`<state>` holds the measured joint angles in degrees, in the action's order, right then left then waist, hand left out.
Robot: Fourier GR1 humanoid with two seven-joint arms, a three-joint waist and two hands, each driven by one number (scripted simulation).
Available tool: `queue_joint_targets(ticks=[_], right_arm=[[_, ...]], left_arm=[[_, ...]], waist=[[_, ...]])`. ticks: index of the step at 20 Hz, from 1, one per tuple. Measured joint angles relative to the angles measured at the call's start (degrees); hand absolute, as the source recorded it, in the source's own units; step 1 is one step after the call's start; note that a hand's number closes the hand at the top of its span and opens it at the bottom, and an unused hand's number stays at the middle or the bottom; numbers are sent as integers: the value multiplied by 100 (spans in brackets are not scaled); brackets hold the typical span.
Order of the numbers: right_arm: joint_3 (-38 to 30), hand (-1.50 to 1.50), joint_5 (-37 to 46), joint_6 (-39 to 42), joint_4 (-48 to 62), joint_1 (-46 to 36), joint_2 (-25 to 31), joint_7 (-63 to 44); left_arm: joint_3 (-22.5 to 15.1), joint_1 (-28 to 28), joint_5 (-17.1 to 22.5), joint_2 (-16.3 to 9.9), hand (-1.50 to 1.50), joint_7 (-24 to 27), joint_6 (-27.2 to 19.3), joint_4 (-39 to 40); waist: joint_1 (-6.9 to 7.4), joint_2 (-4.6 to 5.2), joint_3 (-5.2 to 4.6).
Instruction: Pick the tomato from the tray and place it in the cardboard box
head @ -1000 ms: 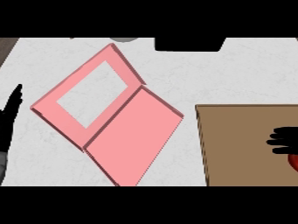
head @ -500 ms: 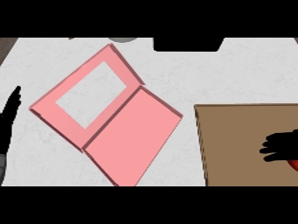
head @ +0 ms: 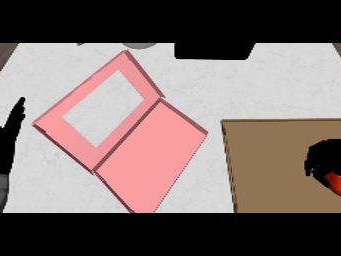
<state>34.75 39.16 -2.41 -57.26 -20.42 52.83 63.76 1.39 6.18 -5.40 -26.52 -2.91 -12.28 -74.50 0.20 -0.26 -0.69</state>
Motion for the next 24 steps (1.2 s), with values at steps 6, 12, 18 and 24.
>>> queue_joint_targets(ticks=[6, 12, 18, 24], right_arm=[[-564, 150, -408, -121, -283, 241, -283, -1021], [-1262, 150, -721, -429, -652, 574, -642, -3273], [-1627, 150, -819, -883, -2355, 772, -962, -4958], [-1582, 150, -684, -662, -4681, 943, -1011, -6359]], left_arm=[[117, -85, 13, -28, 0, -26, 7, -12], [239, -302, 25, -80, 0, -35, -53, -8], [239, -412, -2, -74, 0, -51, -64, -129], [229, -333, -12, -48, 0, -77, 3, -178]], waist=[[-142, -33, -4], [-393, -133, -27], [-394, -128, 25], [-281, -74, 45]])
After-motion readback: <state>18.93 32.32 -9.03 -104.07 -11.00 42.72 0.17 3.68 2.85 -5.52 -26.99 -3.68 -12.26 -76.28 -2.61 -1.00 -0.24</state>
